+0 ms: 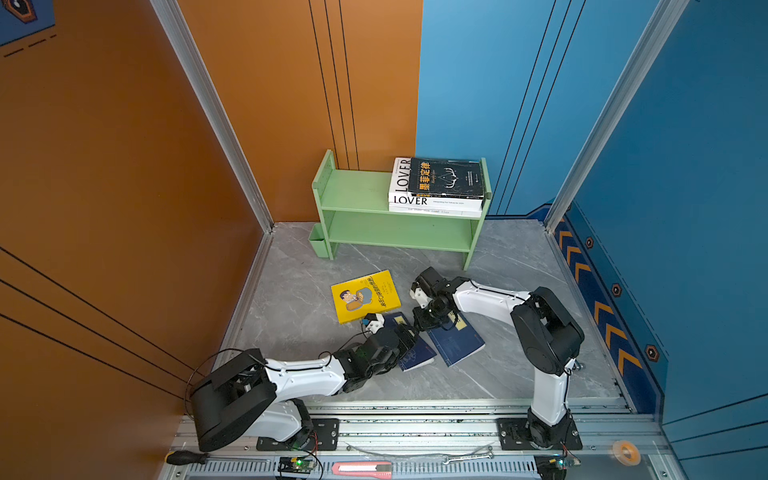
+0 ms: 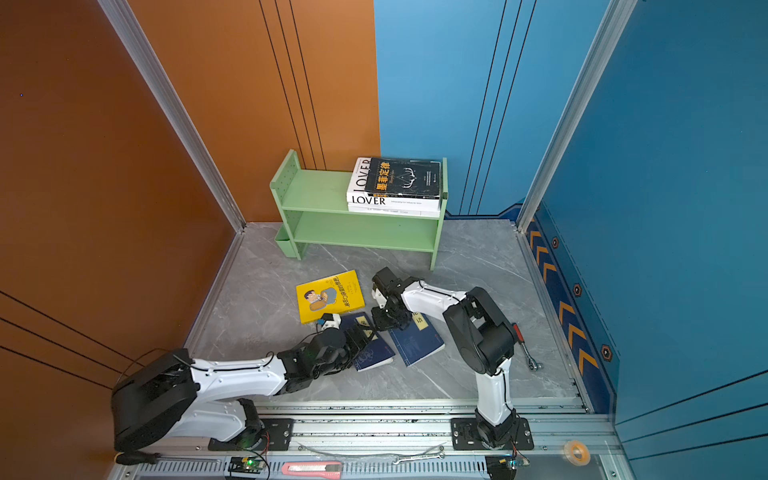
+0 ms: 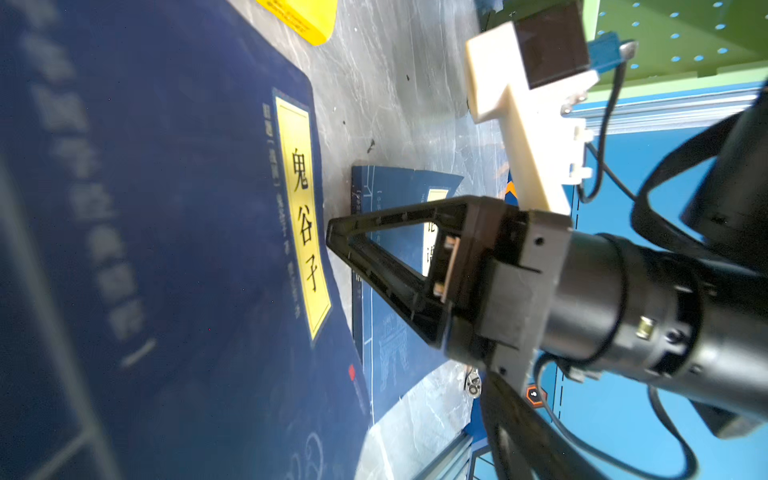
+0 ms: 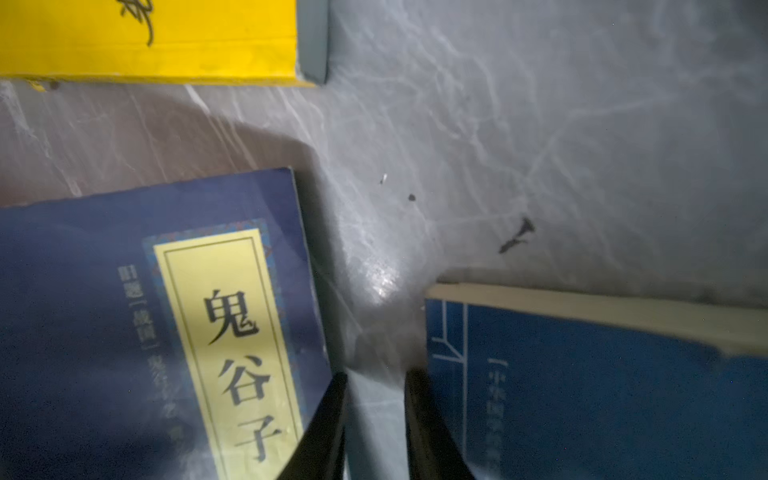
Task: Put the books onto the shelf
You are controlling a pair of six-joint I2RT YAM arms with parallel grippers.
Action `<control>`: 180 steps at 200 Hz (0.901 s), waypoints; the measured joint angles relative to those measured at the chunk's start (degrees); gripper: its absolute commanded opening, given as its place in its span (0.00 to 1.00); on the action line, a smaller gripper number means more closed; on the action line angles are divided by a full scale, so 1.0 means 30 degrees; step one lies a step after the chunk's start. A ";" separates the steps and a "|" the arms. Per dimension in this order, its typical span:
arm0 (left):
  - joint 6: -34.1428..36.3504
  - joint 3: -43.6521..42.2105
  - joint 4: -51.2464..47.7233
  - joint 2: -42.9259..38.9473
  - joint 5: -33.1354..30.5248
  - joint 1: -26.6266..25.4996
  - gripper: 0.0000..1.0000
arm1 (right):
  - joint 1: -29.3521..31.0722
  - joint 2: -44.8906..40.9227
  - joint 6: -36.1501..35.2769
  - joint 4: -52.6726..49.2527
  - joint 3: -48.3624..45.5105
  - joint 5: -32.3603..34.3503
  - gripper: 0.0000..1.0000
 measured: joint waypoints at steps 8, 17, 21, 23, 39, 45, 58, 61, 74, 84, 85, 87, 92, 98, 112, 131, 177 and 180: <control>-0.0007 0.0051 -0.0357 -0.0240 0.0051 0.0000 0.77 | 0.0000 0.0000 0.0000 0.0000 0.0000 0.0000 0.27; -0.0007 0.0066 -0.0743 -0.0415 0.0073 0.0000 0.67 | 0.0000 0.0000 0.0000 0.0000 0.0000 0.0000 0.27; -0.0124 0.0066 -0.0860 -0.0444 0.0080 0.0000 0.63 | 0.0000 0.0000 0.0000 0.0000 0.0000 0.0000 0.27; -0.0073 0.0066 -0.0933 -0.0459 0.0087 0.0000 0.61 | 0.0000 0.0000 0.0000 0.0007 0.0000 0.0000 0.27; 0.0066 0.0066 -0.1413 -0.0466 0.0204 0.0000 0.47 | 0.0022 0.0000 0.0000 0.0007 0.0000 0.0000 0.27; 0.0058 0.0066 -0.1566 -0.0466 0.0204 -0.0007 0.41 | 0.0022 0.0000 0.0000 0.0007 0.0000 0.0000 0.27; -0.0058 0.0066 -0.1763 -0.0459 0.0219 -0.0022 0.28 | 0.0022 0.0000 0.0000 0.0007 0.0000 0.0000 0.27; -0.0066 0.0066 -0.1770 -0.0459 0.0211 -0.0022 0.26 | 0.0022 0.0000 0.0000 0.0007 0.0000 0.0000 0.27; -0.0051 0.0066 -0.1894 -0.0459 0.0270 -0.0066 0.14 | 0.0036 -0.0007 0.0000 0.0007 0.0000 0.0007 0.27; -0.0131 0.0066 -0.1945 -0.0459 0.0291 -0.0102 0.10 | 0.0036 -0.0015 0.0000 0.0007 -0.0007 0.0007 0.27; -0.0051 0.0066 -0.1974 -0.0459 0.0299 -0.0117 0.10 | 0.0036 -0.0022 0.0000 0.0007 -0.0007 0.0007 0.27; -0.0051 0.0066 -0.1996 -0.0459 0.0291 -0.0124 0.09 | 0.0036 -0.0029 0.0000 0.0015 -0.0015 0.0007 0.27; -0.0036 0.0066 -0.2047 -0.0459 0.0299 -0.0124 0.07 | 0.0036 -0.0044 0.0000 0.0044 -0.0044 0.0015 0.27; -0.0080 0.0066 -0.2098 -0.0459 0.0291 -0.0124 0.06 | 0.0029 -0.0080 0.0000 0.0073 -0.0095 0.0015 0.27; -0.0131 0.0066 -0.2200 -0.0459 0.0291 -0.0124 0.03 | 0.0036 -0.0219 0.0000 0.0131 -0.0211 0.0022 0.27; -0.0058 0.0066 -0.2375 -0.0568 0.0284 -0.0124 0.00 | 0.0029 -0.0503 0.0007 0.0124 -0.0233 0.0022 0.27; 0.1362 0.0874 -0.4845 -0.2987 0.0262 0.0138 0.00 | -0.0364 -0.3563 0.0430 -0.0233 0.0539 -0.0058 0.64; 0.1515 0.1042 -0.5136 -0.3213 0.0270 0.0182 0.00 | -0.0415 -0.3869 0.0284 -0.0248 0.0707 -0.0051 0.67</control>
